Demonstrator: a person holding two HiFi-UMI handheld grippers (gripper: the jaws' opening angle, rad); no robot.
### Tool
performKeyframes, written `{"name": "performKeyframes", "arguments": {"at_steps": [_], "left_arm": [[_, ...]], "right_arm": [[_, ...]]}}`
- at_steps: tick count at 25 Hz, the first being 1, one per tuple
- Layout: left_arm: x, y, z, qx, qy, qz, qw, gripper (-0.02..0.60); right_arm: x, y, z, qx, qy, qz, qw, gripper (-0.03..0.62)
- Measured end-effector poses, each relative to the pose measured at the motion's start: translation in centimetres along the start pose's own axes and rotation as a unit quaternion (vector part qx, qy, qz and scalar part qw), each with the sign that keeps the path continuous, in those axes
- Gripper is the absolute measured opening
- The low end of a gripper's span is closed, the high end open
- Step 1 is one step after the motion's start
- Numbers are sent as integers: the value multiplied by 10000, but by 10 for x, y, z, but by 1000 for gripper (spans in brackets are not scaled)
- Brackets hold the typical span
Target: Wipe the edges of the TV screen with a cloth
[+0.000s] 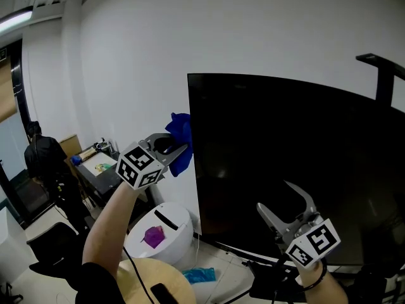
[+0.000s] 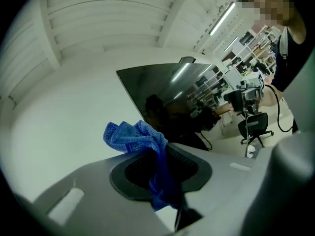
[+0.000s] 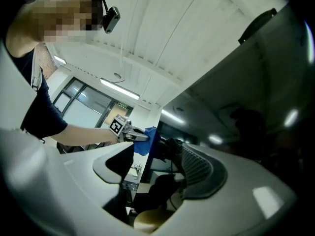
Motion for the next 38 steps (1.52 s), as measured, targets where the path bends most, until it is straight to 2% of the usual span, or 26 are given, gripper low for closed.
{"name": "performKeyframes", "arguments": {"at_steps": [8,14,19,22,28,31,33,35,38], "left_arm": [[-8,70,-24,344,84,186,9992,77],[-17,127,-26,645,-116,385,9971,77],[-17,165,-30,998,-2,326,9945,77],[-19,176,-40,998,78,305,9945,77],[-31,199,-64,1214,335,284,9916,77],[-32,214,-74,1510,404,53,9877,77],[-29,223,-74,1830,243,-224,9826,77],[-23,228,-71,2228,101,-657,9726,78],[-7,223,-69,2696,17,-1521,9509,78]], "right_arm": [[40,76,8,-522,328,378,9974,310],[70,116,-1,-673,660,605,9937,308],[93,144,1,-450,834,715,9929,305],[100,157,10,-194,834,801,9931,304],[106,169,25,-327,659,735,9946,301],[106,172,38,-542,499,657,9951,299],[105,175,46,-628,406,617,9953,299],[101,177,52,-628,346,618,9955,299],[94,176,55,-687,295,618,9953,298]]}}
Point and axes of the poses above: the fingertips, and each gripper's own axes: x forward along the fingers, z to its right, y out of its top, the point moved 5 cm from there along -x, backward along the fingers, and after that the axes turned 8 degrees about -x, right-handed, at the moved point
